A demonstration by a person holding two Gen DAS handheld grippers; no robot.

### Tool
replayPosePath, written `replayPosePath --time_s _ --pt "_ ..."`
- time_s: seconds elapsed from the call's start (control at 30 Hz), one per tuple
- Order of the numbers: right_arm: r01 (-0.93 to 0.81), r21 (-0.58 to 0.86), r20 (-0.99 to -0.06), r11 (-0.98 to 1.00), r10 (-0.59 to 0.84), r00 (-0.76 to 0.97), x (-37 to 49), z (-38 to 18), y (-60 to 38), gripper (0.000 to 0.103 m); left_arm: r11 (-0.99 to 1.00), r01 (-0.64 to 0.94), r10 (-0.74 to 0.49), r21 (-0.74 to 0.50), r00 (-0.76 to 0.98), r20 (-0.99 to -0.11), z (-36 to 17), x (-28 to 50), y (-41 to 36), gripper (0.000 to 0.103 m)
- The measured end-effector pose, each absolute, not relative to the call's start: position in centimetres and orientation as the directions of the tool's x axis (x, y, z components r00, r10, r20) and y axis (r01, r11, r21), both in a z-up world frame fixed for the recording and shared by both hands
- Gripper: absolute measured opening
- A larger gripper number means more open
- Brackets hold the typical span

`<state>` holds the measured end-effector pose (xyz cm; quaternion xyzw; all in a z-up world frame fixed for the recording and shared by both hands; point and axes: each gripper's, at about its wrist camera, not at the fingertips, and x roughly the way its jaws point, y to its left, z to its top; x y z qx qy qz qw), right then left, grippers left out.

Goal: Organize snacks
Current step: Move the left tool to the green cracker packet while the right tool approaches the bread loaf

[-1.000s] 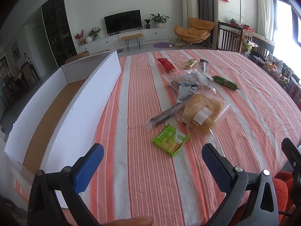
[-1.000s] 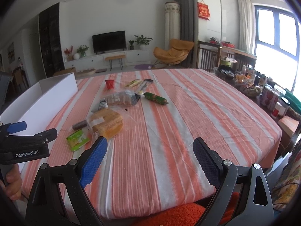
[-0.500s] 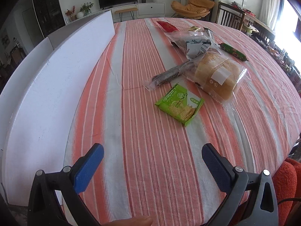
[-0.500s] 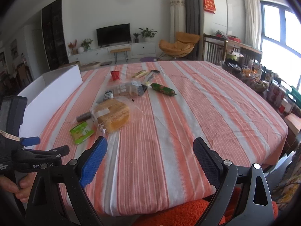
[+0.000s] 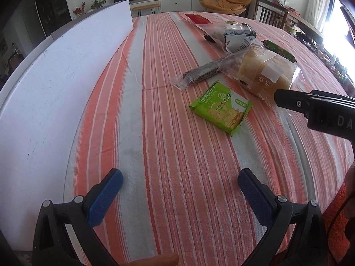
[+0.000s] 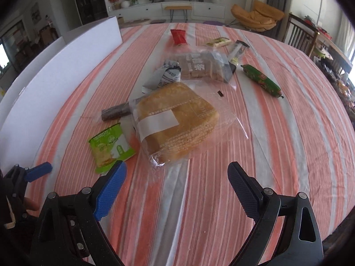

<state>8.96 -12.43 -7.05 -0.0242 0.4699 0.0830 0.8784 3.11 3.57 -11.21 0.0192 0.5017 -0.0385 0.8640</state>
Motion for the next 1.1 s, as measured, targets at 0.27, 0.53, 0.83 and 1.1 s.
replayPosePath --time_s 0.27,0.53,0.83,1.1 --pt "0.314 0.104 -0.795 0.944 -0.111 0.596 5.9 -8.2 -22.5 0.094 0.995 0.101 -0.056 -0.008 0.489 -0.871 -11.2 3.3 4.0 0.103" --pt "0.308 0.135 -0.784 0.942 -0.088 0.614 5.2 -9.3 -23.0 0.096 0.967 0.063 -0.253 -0.247 0.370 -0.894 -10.1 7.2 2.9 0.103" --pt "0.297 0.119 -0.778 0.948 -0.097 0.621 5.7 -9.4 -22.7 0.096 0.996 0.020 -0.083 -0.082 0.411 -0.908 -10.8 13.8 -1.8 0.103" --pt "0.295 0.162 -0.767 0.942 -0.068 0.638 5.3 -9.2 -23.2 0.096 0.994 0.107 -0.051 -0.007 0.406 -0.912 -10.9 11.7 1.8 0.103"
